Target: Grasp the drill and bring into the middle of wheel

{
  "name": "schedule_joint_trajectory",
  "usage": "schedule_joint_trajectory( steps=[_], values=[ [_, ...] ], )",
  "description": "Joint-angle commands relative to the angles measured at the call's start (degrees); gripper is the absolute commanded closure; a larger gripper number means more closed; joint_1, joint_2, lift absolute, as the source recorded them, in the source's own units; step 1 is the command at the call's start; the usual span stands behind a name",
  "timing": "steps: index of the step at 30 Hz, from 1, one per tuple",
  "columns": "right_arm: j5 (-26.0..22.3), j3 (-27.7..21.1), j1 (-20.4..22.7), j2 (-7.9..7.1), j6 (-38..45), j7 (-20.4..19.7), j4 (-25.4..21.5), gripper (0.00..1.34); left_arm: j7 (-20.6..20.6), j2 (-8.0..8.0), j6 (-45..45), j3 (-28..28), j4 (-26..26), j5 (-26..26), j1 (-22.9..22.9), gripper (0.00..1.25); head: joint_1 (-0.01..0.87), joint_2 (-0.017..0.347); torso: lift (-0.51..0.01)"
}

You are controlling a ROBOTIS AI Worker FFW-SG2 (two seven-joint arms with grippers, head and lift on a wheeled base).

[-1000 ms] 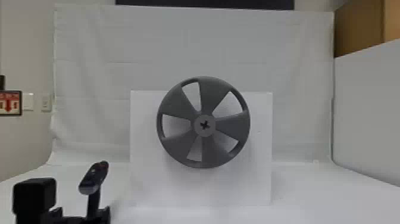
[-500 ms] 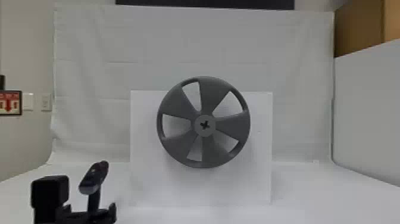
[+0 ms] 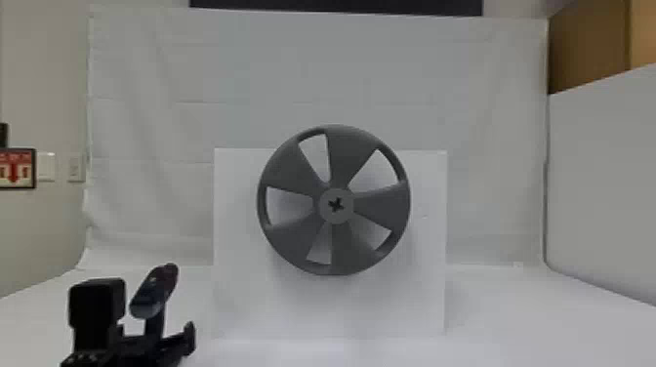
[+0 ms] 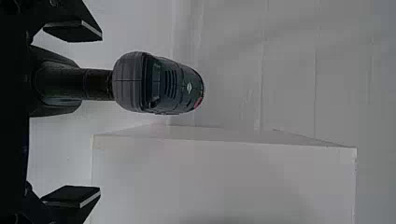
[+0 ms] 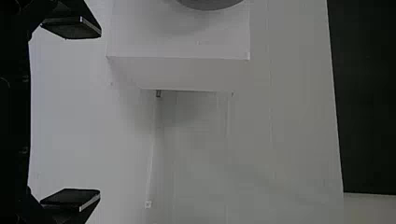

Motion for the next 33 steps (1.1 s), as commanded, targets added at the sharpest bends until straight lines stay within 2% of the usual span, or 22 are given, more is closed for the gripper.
schedule_joint_trajectory(
  steps=[1, 14, 33],
  values=[
    [0.0, 0.08, 0.0, -0.04, 0.01, 0.0, 0.0, 0.1, 0.27, 0.06, -1.03, -0.38, 2.56, -0.41, -1.23, 0.12, 0.0, 0.0, -0.406],
    [0.0, 0.34, 0.0, -0.04, 0.01, 0.0, 0.0, 0.1, 2.55, -0.12, -4.37, -1.26, 8.36, -1.64, -3.34, 0.13, 0.0, 0.0, -0.406],
    [0.0, 0.51, 0.0, -0.04, 0.01, 0.0, 0.0, 0.1, 3.34, -0.21, -6.83, -1.09, 13.19, -3.66, -5.63, 0.13, 0.0, 0.0, -0.406]
  ],
)
